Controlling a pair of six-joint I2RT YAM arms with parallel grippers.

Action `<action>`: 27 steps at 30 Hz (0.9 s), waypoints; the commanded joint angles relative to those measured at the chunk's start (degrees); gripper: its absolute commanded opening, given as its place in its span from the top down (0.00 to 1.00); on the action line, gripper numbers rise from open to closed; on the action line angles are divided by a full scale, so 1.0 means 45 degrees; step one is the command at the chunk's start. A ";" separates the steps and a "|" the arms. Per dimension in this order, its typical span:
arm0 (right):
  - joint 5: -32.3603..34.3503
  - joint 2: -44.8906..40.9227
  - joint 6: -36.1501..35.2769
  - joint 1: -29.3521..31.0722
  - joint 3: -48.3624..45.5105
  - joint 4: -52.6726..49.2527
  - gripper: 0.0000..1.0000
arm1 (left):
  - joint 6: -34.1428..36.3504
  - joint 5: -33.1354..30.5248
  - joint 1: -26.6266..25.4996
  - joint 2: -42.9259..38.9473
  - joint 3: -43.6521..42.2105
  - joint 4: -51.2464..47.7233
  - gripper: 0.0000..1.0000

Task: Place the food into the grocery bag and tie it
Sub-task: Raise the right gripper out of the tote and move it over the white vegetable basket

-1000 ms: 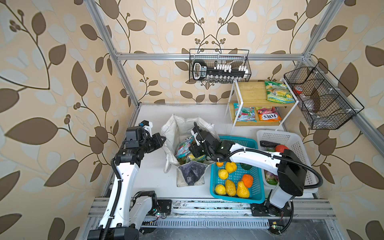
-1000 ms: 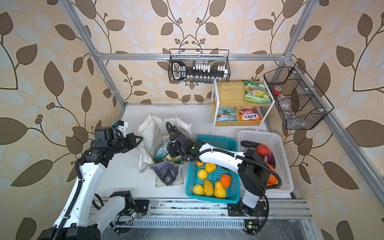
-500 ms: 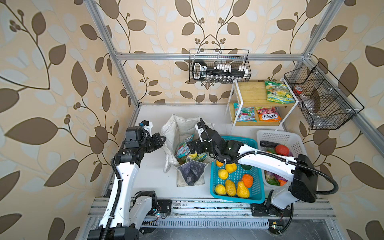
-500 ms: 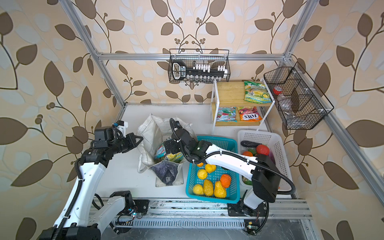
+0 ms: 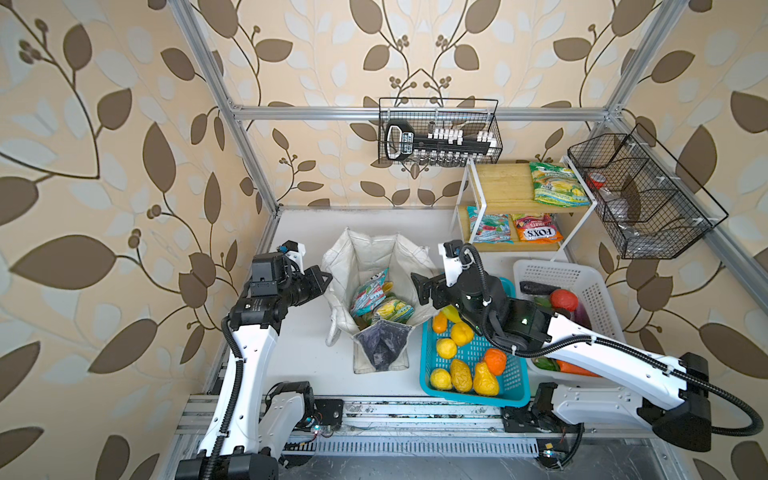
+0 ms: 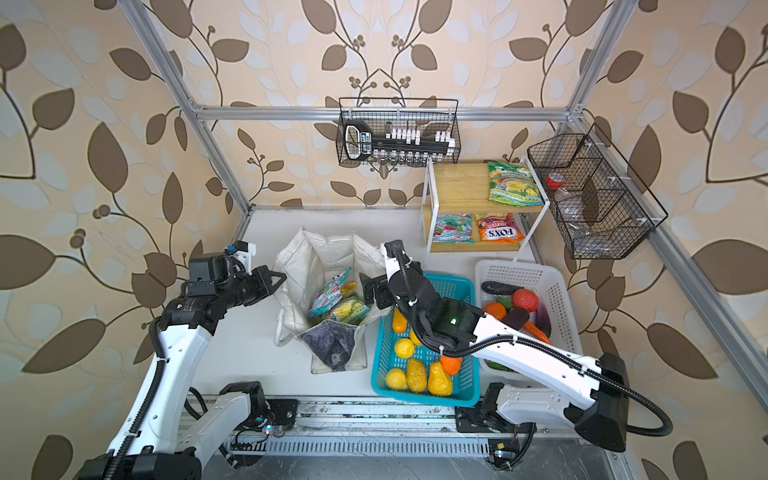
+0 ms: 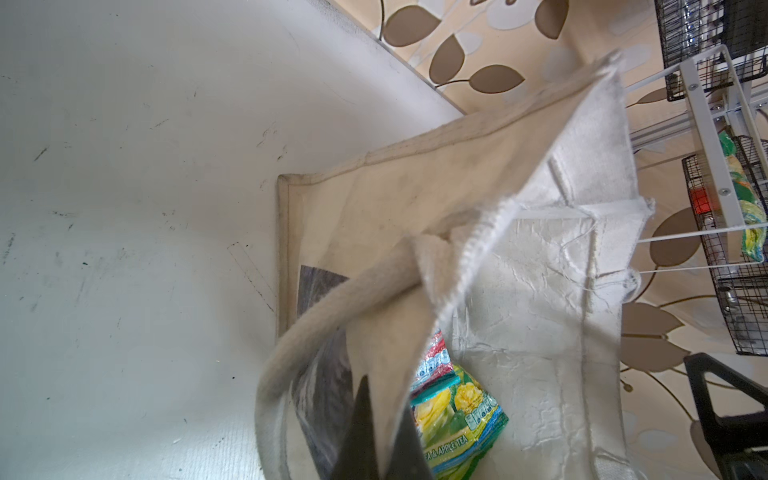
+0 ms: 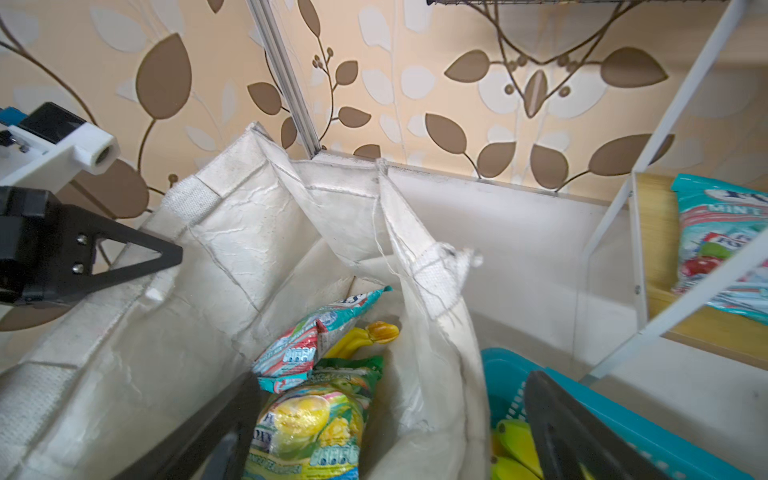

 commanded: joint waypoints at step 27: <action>-0.3768 -0.5293 0.2480 -1.0170 -0.5418 -0.2648 0.00 | 0.0055 0.0286 0.0087 -0.0259 0.0031 0.0337 1.00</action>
